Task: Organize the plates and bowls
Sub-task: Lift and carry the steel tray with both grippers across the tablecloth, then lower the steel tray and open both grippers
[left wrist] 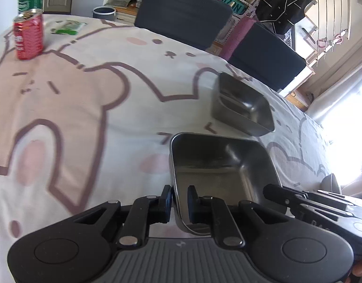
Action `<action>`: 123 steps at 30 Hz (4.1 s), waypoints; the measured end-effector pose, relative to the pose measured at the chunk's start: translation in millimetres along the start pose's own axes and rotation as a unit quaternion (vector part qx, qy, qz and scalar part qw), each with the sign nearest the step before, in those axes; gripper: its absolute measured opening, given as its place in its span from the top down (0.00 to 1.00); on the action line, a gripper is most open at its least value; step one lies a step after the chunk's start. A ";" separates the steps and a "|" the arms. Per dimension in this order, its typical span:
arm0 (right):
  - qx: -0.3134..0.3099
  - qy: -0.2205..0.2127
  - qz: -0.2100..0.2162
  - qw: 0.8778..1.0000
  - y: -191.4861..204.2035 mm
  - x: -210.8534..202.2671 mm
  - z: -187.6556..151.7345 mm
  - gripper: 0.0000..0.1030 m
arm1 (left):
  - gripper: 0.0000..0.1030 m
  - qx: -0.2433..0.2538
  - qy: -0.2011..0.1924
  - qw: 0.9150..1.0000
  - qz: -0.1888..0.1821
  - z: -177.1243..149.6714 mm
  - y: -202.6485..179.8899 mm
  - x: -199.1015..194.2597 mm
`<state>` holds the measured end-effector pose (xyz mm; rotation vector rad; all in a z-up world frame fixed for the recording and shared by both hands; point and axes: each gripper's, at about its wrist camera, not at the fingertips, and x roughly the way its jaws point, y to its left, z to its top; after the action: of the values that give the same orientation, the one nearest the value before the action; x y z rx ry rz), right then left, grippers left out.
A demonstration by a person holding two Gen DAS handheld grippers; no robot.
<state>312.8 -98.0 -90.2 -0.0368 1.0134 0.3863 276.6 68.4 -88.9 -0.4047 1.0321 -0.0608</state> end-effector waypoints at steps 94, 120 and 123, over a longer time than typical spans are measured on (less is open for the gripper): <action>0.043 0.122 0.054 0.990 127.6 49.8 -29.1 0.89 | 0.90 0.057 0.023 0.995 0.075 -15.0 104.3 -26.3; 0.042 0.049 0.047 0.997 106.0 14.7 -28.3 0.32 | 0.29 0.103 0.010 0.991 0.082 -21.8 92.6 -60.8; 0.041 0.027 0.049 0.998 96.1 0.5 -28.3 0.22 | 0.16 0.104 -0.004 0.991 0.083 -21.5 90.6 -69.2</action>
<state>258.0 -14.2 -91.6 0.0771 1.0854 0.4356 210.0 162.1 -73.8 -0.1282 1.0365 -0.0172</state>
